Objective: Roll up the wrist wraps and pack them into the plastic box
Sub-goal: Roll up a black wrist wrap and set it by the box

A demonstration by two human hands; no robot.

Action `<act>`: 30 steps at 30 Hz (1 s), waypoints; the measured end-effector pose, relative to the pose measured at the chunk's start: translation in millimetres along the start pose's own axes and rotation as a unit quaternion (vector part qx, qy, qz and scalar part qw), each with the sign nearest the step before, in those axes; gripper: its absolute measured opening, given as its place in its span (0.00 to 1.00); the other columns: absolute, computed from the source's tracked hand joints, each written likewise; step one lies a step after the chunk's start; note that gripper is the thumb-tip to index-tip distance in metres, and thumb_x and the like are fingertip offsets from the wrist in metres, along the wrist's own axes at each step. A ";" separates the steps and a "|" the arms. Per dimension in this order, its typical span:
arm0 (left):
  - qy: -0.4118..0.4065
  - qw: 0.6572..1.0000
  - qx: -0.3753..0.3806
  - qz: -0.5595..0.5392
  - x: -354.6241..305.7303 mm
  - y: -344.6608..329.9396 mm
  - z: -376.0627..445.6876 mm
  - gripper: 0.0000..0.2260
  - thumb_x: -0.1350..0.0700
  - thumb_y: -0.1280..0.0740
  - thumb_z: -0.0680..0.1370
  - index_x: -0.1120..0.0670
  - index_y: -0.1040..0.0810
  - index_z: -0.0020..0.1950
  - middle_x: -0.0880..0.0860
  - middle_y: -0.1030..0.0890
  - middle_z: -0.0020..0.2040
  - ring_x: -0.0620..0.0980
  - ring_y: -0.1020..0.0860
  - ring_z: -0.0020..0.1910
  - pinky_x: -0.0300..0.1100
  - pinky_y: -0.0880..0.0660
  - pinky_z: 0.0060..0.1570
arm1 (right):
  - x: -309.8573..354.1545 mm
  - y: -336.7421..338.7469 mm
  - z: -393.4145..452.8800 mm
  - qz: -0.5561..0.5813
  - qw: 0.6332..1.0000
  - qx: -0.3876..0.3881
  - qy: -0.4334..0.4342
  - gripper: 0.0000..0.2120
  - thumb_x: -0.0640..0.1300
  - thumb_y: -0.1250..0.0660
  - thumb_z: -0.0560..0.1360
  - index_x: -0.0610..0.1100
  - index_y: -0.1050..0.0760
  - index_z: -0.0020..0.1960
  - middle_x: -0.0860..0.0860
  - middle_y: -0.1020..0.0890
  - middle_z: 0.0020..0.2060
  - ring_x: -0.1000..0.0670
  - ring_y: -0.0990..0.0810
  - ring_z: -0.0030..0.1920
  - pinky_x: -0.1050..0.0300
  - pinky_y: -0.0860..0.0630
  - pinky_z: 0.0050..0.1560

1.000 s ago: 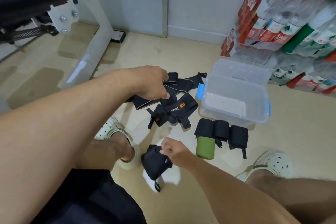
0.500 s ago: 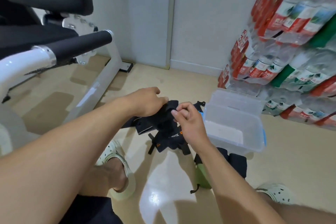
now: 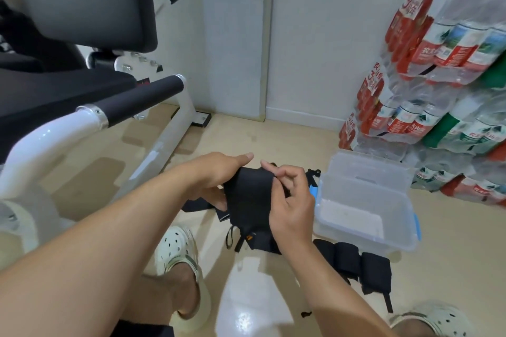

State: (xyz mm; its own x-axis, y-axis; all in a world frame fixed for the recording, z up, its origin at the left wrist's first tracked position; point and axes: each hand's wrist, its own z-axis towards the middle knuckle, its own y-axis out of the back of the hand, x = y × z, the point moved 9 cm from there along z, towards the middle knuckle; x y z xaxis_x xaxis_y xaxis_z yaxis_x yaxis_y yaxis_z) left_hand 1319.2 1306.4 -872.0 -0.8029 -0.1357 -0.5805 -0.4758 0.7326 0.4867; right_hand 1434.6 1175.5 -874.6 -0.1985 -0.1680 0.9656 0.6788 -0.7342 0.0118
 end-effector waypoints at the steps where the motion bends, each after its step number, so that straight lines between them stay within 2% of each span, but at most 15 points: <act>1: 0.014 0.999 0.033 -0.024 2.4 -4.2 -0.7 0.30 0.31 0.39 0.78 0.56 0.26 0.66 0.61 0.23 0.62 0.62 0.16 0.50 0.54 0.16 0.48 | 1.1 -0.5 2.2 0.013 1.000 0.001 0.000 0.12 0.32 0.39 0.83 0.50 0.28 0.50 0.57 0.13 0.55 0.58 0.19 0.63 0.58 0.26 0.66; 4: 0.002 0.997 0.055 -0.061 -1.2 -3.2 3.5 0.24 0.35 0.37 0.80 0.53 0.21 0.62 0.58 0.19 0.60 0.61 0.19 0.56 0.55 0.16 0.51 | 4.9 -1.1 8.1 0.026 1.000 0.004 0.008 0.09 0.33 0.38 0.83 0.46 0.28 0.51 0.58 0.13 0.55 0.60 0.18 0.60 0.68 0.27 0.60; 6: -0.033 0.995 0.009 -0.093 -8.7 6.0 8.4 0.13 0.46 0.31 0.80 0.52 0.20 0.60 0.57 0.18 0.59 0.58 0.20 0.58 0.54 0.19 0.57 | 7.0 -3.9 8.4 0.014 1.000 0.014 0.016 0.09 0.32 0.37 0.81 0.46 0.27 0.51 0.59 0.13 0.53 0.61 0.19 0.62 0.68 0.27 0.61; 7: -0.054 0.992 -0.020 -0.113 -12.3 11.7 13.1 0.14 0.52 0.28 0.78 0.52 0.22 0.63 0.57 0.18 0.60 0.58 0.20 0.59 0.54 0.21 0.60 | 7.7 -5.8 7.5 0.000 0.999 0.020 0.026 0.12 0.31 0.35 0.80 0.47 0.26 0.49 0.59 0.13 0.52 0.62 0.20 0.62 0.68 0.27 0.62; 9: -0.095 0.983 -0.074 -0.139 -18.9 23.2 18.7 0.31 0.60 0.25 0.75 0.50 0.31 0.75 0.58 0.22 0.67 0.57 0.22 0.63 0.48 0.23 0.60 | 7.4 -10.1 4.8 -0.039 0.997 0.031 0.063 0.17 0.30 0.30 0.76 0.52 0.25 0.47 0.59 0.13 0.52 0.59 0.17 0.57 0.67 0.25 0.57; 10: -0.118 0.980 -0.101 -0.126 -23.7 29.2 15.2 0.36 0.62 0.26 0.75 0.48 0.37 0.79 0.57 0.24 0.69 0.57 0.24 0.65 0.44 0.24 0.56 | 5.3 -11.5 3.7 -0.057 0.995 0.033 0.074 0.18 0.31 0.29 0.74 0.54 0.24 0.46 0.59 0.13 0.52 0.55 0.16 0.52 0.63 0.22 0.52; 11: -0.144 0.976 -0.130 -0.096 -29.4 35.2 9.4 0.39 0.63 0.27 0.76 0.47 0.42 0.81 0.58 0.23 0.67 0.56 0.24 0.65 0.39 0.26 0.50 | 1.6 -11.0 3.3 -0.069 0.994 0.027 0.076 0.18 0.32 0.28 0.74 0.55 0.23 0.45 0.60 0.14 0.51 0.52 0.16 0.46 0.59 0.21 0.47; 13: -0.193 0.967 -0.167 -0.015 -40.9 41.9 -2.9 0.41 0.63 0.31 0.76 0.46 0.49 0.83 0.54 0.20 0.48 0.56 0.22 0.60 0.36 0.31 0.36 | -7.2 -4.1 4.4 -0.073 0.995 0.000 0.065 0.17 0.30 0.30 0.74 0.53 0.21 0.44 0.57 0.14 0.44 0.49 0.20 0.38 0.55 0.23 0.39; 15: -0.231 0.954 -0.180 0.061 -50.5 42.8 -15.3 0.43 0.61 0.33 0.75 0.44 0.54 0.83 0.51 0.24 0.35 0.54 0.20 0.48 0.40 0.29 0.35 | -14.7 5.2 8.1 -0.054 0.998 -0.031 0.021 0.16 0.27 0.34 0.76 0.49 0.20 0.46 0.55 0.16 0.40 0.50 0.20 0.38 0.58 0.23 0.39; 18: -0.239 0.950 -0.160 0.122 -53.3 37.3 -23.2 0.45 0.60 0.35 0.73 0.41 0.56 0.82 0.52 0.22 0.35 0.51 0.21 0.41 0.48 0.22 0.43 | -29.7 15.2 18.2 -0.026 0.996 -0.054 -0.071 0.15 0.31 0.36 0.79 0.50 0.21 0.53 0.59 0.15 0.47 0.59 0.18 0.47 0.65 0.22 0.49; 22: -0.268 0.941 -0.113 0.174 -59.6 22.6 -27.1 0.45 0.63 0.37 0.73 0.39 0.56 0.82 0.49 0.23 0.33 0.49 0.22 0.37 0.43 0.24 0.38 | -53.2 5.4 29.8 -0.015 0.988 0.057 -0.143 0.13 0.42 0.38 0.84 0.53 0.23 0.66 0.60 0.17 0.60 0.62 0.21 0.61 0.59 0.25 0.67; 24: -0.284 0.932 -0.074 0.211 -60.3 10.5 -25.7 0.45 0.64 0.38 0.72 0.39 0.57 0.82 0.48 0.22 0.33 0.48 0.23 0.36 0.43 0.25 0.38 | -55.9 -2.1 27.2 0.000 0.981 0.127 -0.149 0.16 0.48 0.41 0.86 0.57 0.27 0.72 0.61 0.19 0.64 0.63 0.24 0.66 0.60 0.29 0.71; 26: -0.287 0.923 -0.037 0.254 -58.0 -0.9 -22.4 0.46 0.64 0.38 0.72 0.39 0.58 0.82 0.48 0.18 0.39 0.47 0.22 0.40 0.42 0.25 0.40 | -58.3 -10.0 20.3 0.012 0.968 0.194 -0.159 0.19 0.56 0.43 0.85 0.61 0.31 0.75 0.62 0.22 0.68 0.66 0.28 0.69 0.64 0.32 0.70; 28: -0.288 0.918 -0.013 0.272 -56.2 -7.4 -19.4 0.46 0.64 0.38 0.72 0.38 0.57 0.82 0.46 0.19 0.40 0.46 0.22 0.41 0.39 0.27 0.40 | -62.3 -18.7 12.3 0.030 0.951 0.251 -0.179 0.20 0.60 0.43 0.83 0.58 0.27 0.72 0.60 0.20 0.66 0.61 0.25 0.68 0.60 0.30 0.70; 30: -0.286 0.916 -0.023 0.279 -55.7 -6.2 -16.2 0.44 0.65 0.38 0.72 0.38 0.52 0.82 0.46 0.23 0.39 0.45 0.24 0.42 0.37 0.30 0.38 | -65.0 -23.0 7.2 0.042 0.941 0.276 -0.189 0.19 0.60 0.37 0.82 0.44 0.22 0.59 0.49 0.16 0.52 0.50 0.18 0.55 0.46 0.24 0.61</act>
State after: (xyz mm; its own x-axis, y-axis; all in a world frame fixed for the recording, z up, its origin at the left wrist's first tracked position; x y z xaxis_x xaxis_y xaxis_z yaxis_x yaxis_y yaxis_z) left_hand 1361.1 1298.7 -832.1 -0.6117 0.6332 -0.4742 -0.0736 0.5513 0.8310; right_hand 1436.9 1208.0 -935.8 0.0671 0.1123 0.9914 0.9658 -0.2568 -0.0363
